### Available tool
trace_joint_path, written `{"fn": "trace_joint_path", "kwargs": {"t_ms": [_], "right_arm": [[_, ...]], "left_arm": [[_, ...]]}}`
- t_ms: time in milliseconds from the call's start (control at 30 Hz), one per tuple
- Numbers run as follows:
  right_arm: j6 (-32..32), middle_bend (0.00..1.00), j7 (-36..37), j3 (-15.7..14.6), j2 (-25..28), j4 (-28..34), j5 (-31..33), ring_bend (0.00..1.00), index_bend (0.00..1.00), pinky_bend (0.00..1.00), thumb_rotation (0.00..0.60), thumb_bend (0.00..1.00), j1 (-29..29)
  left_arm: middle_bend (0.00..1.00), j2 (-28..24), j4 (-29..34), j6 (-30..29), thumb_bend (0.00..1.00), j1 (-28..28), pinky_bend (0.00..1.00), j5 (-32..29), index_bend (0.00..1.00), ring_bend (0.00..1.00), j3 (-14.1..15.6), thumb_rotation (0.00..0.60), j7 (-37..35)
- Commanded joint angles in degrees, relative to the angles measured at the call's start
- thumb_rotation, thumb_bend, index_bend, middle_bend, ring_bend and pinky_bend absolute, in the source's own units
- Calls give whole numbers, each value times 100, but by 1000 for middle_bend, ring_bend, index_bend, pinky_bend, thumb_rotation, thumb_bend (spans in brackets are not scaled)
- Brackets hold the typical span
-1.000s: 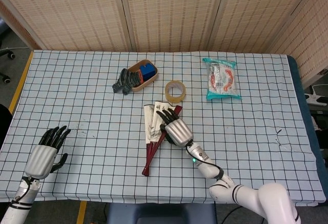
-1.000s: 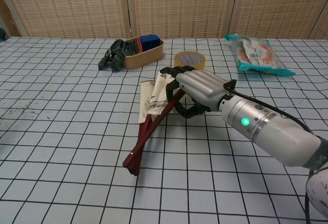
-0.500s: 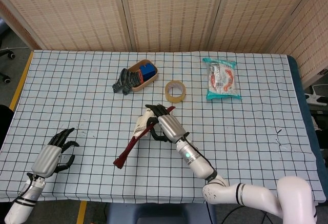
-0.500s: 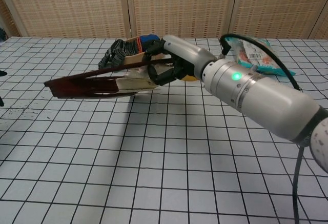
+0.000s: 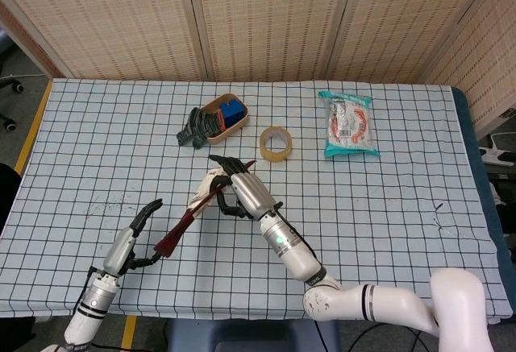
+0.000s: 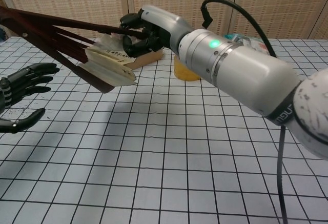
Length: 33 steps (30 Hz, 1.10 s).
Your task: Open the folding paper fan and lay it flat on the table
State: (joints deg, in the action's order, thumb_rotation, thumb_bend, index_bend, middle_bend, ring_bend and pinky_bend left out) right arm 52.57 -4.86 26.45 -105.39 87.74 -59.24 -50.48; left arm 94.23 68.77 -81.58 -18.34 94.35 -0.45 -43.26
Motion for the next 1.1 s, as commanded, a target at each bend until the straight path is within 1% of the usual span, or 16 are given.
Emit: {"fn": "trace_joint_path", "kwargs": {"t_ms": [33, 167, 233, 333, 400, 500, 667, 833, 933, 1000, 1100], "right_arm": [[124, 37, -184, 64, -112, 12, 145, 0, 660, 0, 600, 685, -145], [239, 37, -255, 54, -214, 20, 211, 0, 660, 0, 600, 685, -227], [278, 37, -284, 47, -237, 36, 236, 0, 660, 0, 600, 685, -260], [320, 37, -318, 32, -254, 58, 268, 0, 660, 0, 600, 685, -297], [351, 37, -320, 25, -260, 68, 279, 0, 660, 0, 600, 685, -311], [389, 37, -302, 21, -277, 36, 284, 0, 660, 0, 600, 685, -330], [412, 37, -255, -6, -318, -26, 305, 0, 660, 0, 600, 685, -361], [429, 37, -221, -33, -359, -78, 294, 0, 660, 0, 600, 685, -394], [444, 37, -209, -36, -368, -110, 282, 0, 660, 0, 600, 685, -411], [449, 37, -200, -40, -367, -124, 282, 0, 660, 0, 600, 685, -415], [457, 37, -180, -52, -345, -143, 279, 0, 660, 0, 600, 686, -407]], "left_arm": [[0, 76, 334, 63, 446, -103, 87, -154, 74, 0, -161, 600, 102], [0, 211, 532, 16, 442, -156, 87, -247, 131, 0, -321, 600, 476], [0, 379, 473, -83, 440, -164, 87, -305, 141, 0, -438, 600, 773], [0, 623, 365, -173, 435, -173, 89, -417, 188, 0, -574, 600, 1090], [0, 767, 260, -264, 434, -170, 90, -413, 226, 0, -600, 600, 1225], [0, 909, 212, -296, 433, -159, 91, -481, 269, 0, -633, 600, 1254], [21, 1136, 171, -316, 437, -162, 91, -690, 327, 0, -797, 600, 1378], [53, 1268, 131, -261, 439, -188, 91, -849, 417, 0, -908, 600, 1441], [91, 1337, 97, -268, 440, -187, 96, -951, 487, 0, -995, 600, 1458], [113, 1366, 67, -271, 441, -195, 99, -980, 534, 0, -1030, 600, 1476], [131, 1391, 22, -264, 441, -195, 100, -1019, 580, 0, -1053, 600, 1487]]}}
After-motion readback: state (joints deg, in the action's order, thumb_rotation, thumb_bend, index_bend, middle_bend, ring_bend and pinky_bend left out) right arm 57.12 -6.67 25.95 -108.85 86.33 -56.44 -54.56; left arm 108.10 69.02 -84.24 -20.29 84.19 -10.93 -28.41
